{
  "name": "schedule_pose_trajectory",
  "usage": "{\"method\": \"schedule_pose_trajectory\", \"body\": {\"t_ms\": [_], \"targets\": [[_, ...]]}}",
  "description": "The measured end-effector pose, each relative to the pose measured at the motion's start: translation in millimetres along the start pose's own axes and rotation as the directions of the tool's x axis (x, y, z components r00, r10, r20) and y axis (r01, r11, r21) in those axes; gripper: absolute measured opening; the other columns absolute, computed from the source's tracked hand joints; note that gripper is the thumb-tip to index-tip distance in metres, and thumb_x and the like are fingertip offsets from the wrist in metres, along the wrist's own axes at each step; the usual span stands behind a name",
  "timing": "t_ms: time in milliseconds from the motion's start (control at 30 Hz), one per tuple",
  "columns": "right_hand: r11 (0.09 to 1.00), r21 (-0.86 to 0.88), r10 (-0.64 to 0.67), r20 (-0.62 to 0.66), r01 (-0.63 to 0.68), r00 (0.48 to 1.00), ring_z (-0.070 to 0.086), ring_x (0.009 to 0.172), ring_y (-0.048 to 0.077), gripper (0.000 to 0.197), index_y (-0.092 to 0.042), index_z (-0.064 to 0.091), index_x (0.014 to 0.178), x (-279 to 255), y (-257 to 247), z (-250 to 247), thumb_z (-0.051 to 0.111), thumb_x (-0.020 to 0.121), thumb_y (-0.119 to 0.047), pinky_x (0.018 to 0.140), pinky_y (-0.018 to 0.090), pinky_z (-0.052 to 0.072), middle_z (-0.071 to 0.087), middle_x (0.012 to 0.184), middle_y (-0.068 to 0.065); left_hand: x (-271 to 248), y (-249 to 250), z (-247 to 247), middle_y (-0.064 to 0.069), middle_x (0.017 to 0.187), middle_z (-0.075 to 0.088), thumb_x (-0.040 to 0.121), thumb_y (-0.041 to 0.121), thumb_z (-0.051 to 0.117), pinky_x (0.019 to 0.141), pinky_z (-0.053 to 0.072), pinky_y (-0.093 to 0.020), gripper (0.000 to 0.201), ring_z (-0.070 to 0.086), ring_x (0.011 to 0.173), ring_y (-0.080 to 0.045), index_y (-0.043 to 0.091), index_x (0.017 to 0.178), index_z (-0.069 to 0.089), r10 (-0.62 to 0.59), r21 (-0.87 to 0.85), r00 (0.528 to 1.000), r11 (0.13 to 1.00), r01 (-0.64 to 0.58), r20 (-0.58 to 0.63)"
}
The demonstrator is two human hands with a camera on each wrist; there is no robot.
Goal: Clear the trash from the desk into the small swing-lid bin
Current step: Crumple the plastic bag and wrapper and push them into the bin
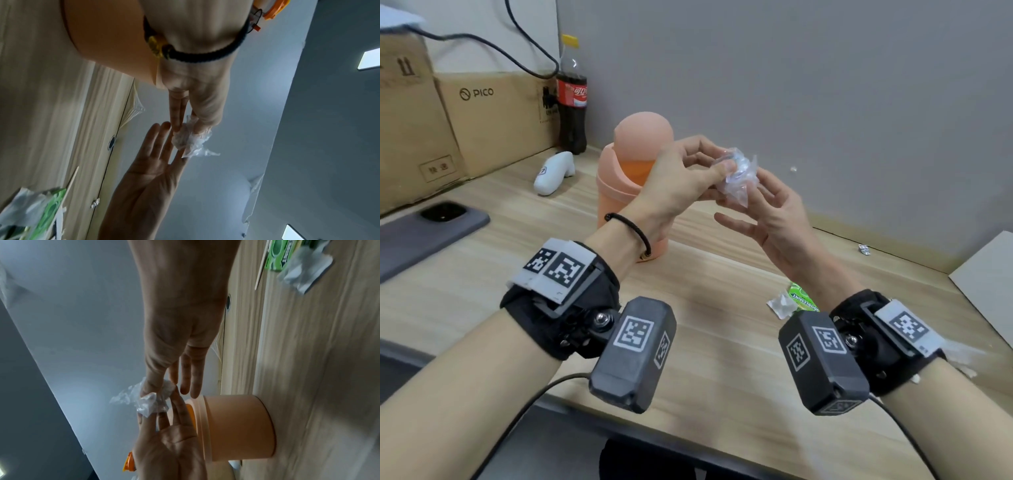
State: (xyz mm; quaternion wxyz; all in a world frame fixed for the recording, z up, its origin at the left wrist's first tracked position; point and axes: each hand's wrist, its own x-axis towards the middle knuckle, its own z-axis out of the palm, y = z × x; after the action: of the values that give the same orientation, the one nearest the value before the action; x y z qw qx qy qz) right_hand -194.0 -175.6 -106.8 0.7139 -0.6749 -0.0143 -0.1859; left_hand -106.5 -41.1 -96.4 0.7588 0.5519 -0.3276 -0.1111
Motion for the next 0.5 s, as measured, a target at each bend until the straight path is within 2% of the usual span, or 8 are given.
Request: {"method": "schedule_pose_trajectory", "body": {"t_ms": [100,200,300,367,433,467,500], "targets": [[0.998,-0.040,-0.040,0.053,0.042,0.998,0.065,0.109,0.027,0.035,-0.003,0.054,0.133,12.1,4.7,11.8,0.050,0.099,-0.014,0.090,0.037,0.054,0.066,0.119,0.013,1.8,-3.6,-12.9,-0.013,0.091,0.065,0.089,0.006,0.068,0.069,0.059,-0.028,0.015,0.071,0.076,-0.021,-0.003,0.100,0.064,0.009,0.012,0.998,1.000,-0.008,-0.069],[0.982,-0.156,-0.098,0.090,0.111,0.991,0.065,0.105,0.024,0.031,-0.004,0.056,0.129,25.1,7.3,23.7,0.050,0.100,-0.014,0.088,0.034,0.052,0.065,0.117,0.015,1.5,-3.8,-24.7,-0.019,0.103,0.067,0.090,0.009,0.068,0.070,0.059,-0.029,0.018,0.073,0.081,-0.020,-0.003,0.103,0.065,0.025,0.029,0.991,0.999,-0.021,-0.134],[0.949,-0.268,-0.138,0.124,0.167,0.983,0.061,0.092,0.018,0.032,-0.003,0.058,0.124,39.8,8.6,34.6,0.050,0.100,-0.022,0.082,0.032,0.049,0.066,0.104,0.008,0.2,6.5,-37.0,-0.012,0.091,0.072,0.092,0.009,0.064,0.067,0.060,-0.028,0.015,0.073,0.078,-0.016,-0.003,0.102,0.066,0.057,0.084,0.988,0.995,-0.045,-0.146],[0.925,-0.331,-0.148,0.140,0.187,0.979,0.058,0.085,0.016,0.031,-0.004,0.061,0.117,51.5,7.6,39.2,0.046,0.102,-0.025,0.076,0.030,0.047,0.065,0.095,0.005,1.3,15.0,-48.3,-0.011,0.091,0.072,0.095,0.013,0.060,0.064,0.058,-0.026,0.017,0.072,0.080,-0.013,-0.002,0.102,0.067,0.094,0.199,0.988,0.978,-0.069,-0.120],[0.903,-0.383,-0.150,0.151,0.198,0.977,0.053,0.078,0.014,0.030,-0.006,0.065,0.109,61.9,5.7,40.4,0.043,0.103,-0.026,0.072,0.029,0.045,0.061,0.087,0.004,3.9,20.9,-61.0,0.001,0.088,0.072,0.096,0.019,0.054,0.060,0.055,-0.024,0.021,0.067,0.076,-0.005,0.009,0.102,0.072,0.115,0.372,0.991,0.925,-0.083,-0.064],[0.886,-0.420,-0.144,0.153,0.196,0.978,0.052,0.075,0.014,0.030,-0.007,0.066,0.106,66.4,4.9,40.0,0.043,0.103,-0.026,0.071,0.029,0.045,0.058,0.084,0.003,5.7,21.7,-67.8,0.008,0.084,0.071,0.095,0.021,0.052,0.062,0.054,-0.025,0.023,0.064,0.075,-0.005,0.017,0.101,0.074,0.137,0.442,0.989,0.892,-0.096,-0.063],[0.861,-0.474,-0.133,0.143,0.186,0.981,0.051,0.074,0.013,0.030,-0.007,0.066,0.104,70.4,4.8,39.1,0.043,0.103,-0.026,0.071,0.029,0.045,0.058,0.083,0.003,8.2,21.6,-74.7,0.012,0.085,0.071,0.093,0.023,0.051,0.071,0.054,-0.026,0.025,0.062,0.079,-0.005,0.024,0.099,0.075,0.186,0.475,0.978,0.872,-0.119,-0.096]]}}
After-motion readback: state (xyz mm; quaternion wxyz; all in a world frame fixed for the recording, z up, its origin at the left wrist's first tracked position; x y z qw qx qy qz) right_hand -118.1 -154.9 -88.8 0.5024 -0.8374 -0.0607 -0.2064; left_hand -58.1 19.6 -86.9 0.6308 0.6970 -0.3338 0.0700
